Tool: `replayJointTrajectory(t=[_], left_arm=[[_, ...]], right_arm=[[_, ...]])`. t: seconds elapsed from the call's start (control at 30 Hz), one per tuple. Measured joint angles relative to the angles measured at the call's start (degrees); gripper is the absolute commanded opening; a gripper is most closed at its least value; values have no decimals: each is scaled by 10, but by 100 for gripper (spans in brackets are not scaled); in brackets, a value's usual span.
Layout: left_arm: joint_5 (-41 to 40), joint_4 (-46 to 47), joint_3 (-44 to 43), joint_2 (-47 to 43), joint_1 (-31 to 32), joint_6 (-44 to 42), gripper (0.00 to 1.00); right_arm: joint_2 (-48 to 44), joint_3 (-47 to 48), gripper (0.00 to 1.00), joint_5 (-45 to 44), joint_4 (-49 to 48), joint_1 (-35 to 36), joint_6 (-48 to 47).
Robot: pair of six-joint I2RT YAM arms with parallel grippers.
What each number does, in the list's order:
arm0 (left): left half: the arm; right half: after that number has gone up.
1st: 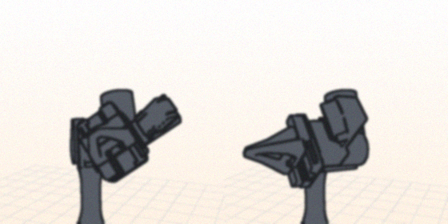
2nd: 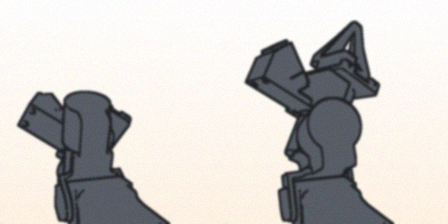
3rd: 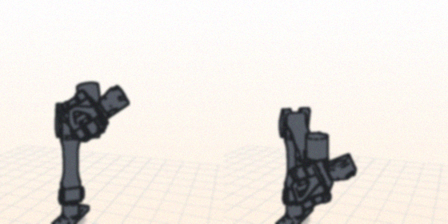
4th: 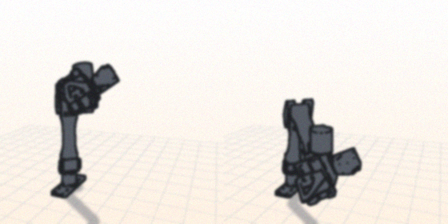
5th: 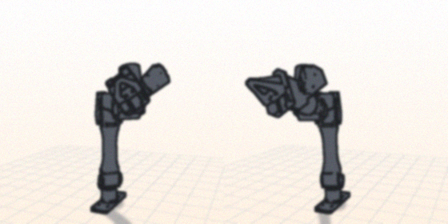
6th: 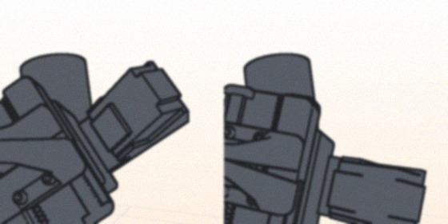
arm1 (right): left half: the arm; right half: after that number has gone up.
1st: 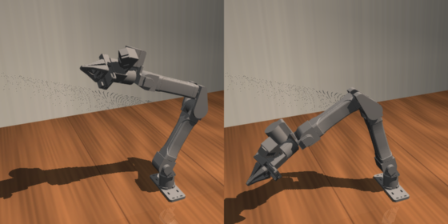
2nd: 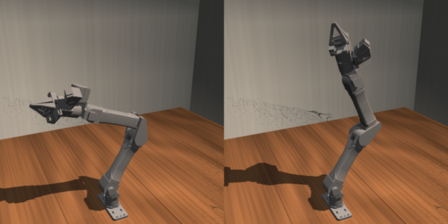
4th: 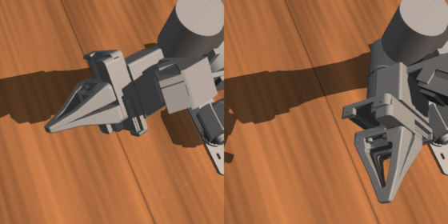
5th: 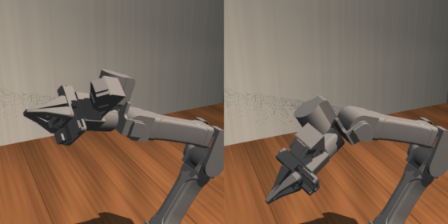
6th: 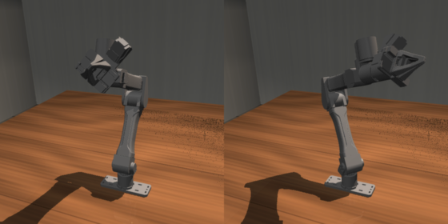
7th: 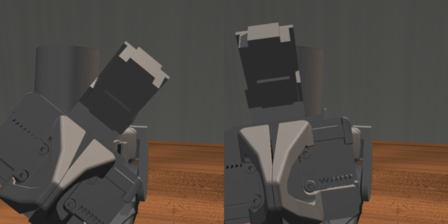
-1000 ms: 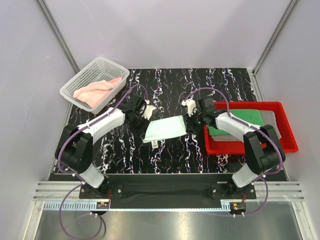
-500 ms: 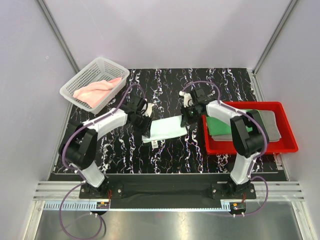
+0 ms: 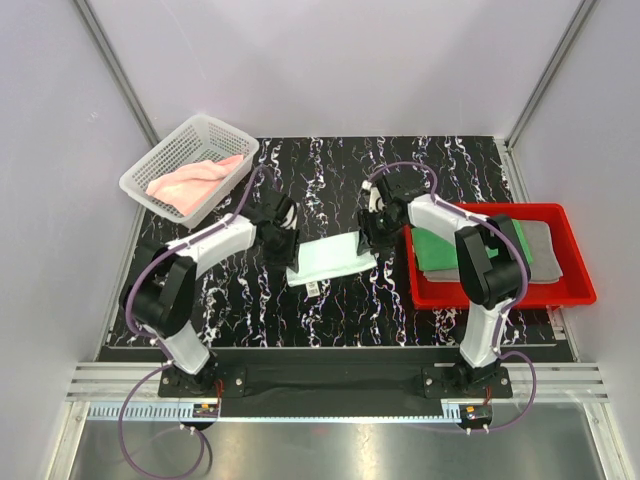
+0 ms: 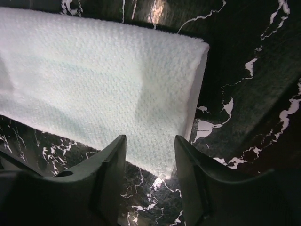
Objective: Fold and stack the towels
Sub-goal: Fold the towel
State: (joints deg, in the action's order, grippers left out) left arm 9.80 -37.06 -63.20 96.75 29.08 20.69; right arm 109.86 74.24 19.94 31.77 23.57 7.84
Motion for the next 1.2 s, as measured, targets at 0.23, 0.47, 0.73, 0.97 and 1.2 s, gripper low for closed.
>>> replayJointTrajectory(t=[0.23,0.47,0.73,0.97,1.2], left_arm=[[-4,18,-46,-5,-3,26,42],[-5,36,-17,42,-13,38,42],[-20,36,1,48,-24,43,42],[-33,35,1,48,-40,44,41],[-72,-5,-7,32,-48,45,42]], right_arm=[[-11,46,64,-30,24,0,23],[4,49,65,-43,26,0,24],[46,47,65,-33,18,-1,20],[42,32,54,-17,-10,-2,16],[35,3,29,3,-37,-3,14]])
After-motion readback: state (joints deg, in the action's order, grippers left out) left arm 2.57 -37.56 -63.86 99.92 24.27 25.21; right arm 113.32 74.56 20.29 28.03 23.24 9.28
